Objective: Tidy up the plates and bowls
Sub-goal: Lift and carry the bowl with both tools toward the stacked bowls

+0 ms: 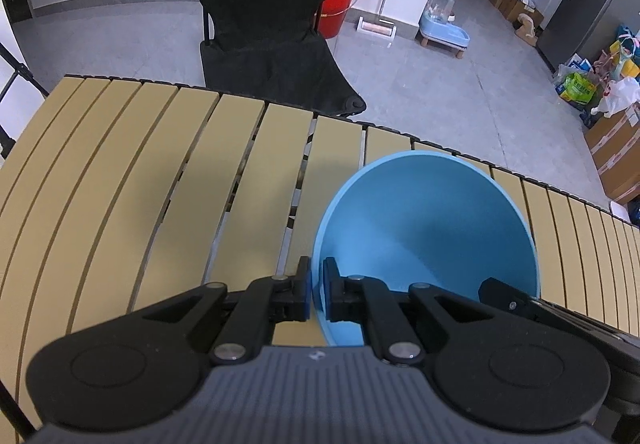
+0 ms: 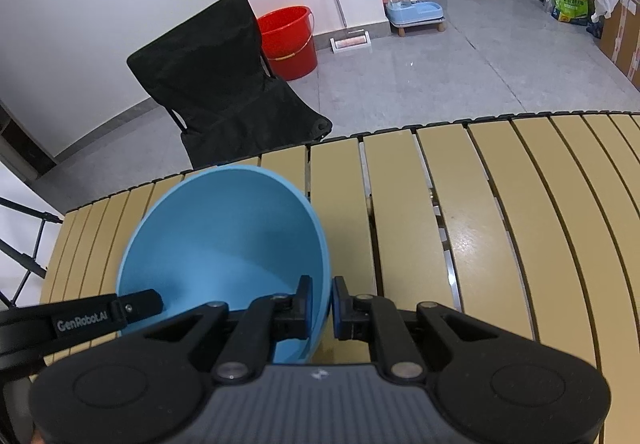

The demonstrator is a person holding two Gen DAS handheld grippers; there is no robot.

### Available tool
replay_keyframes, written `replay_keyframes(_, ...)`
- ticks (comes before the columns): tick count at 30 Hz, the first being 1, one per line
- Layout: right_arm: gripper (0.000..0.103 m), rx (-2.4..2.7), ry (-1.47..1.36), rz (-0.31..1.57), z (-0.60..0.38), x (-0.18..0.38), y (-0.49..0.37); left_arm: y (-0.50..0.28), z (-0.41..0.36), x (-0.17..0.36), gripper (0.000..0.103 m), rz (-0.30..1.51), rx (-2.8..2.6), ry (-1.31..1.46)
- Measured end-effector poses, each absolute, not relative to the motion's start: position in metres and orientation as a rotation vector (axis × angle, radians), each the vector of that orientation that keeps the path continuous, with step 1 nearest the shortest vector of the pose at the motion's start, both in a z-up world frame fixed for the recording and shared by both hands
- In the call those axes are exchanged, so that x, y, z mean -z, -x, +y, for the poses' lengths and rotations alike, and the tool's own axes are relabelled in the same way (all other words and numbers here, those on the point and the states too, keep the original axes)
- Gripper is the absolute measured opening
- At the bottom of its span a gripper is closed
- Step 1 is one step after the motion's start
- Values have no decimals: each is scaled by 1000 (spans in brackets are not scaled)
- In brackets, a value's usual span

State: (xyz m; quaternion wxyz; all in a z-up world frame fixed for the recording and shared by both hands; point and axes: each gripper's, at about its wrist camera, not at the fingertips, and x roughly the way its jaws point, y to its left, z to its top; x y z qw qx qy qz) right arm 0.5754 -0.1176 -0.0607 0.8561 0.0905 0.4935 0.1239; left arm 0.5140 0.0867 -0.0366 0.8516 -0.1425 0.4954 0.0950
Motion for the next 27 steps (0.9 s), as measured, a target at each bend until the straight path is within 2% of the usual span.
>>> replay_keyframes(27, 9, -280, -192, 968, -126, 16, -498, -437, 77, -12, 7, 968, -204, 311)
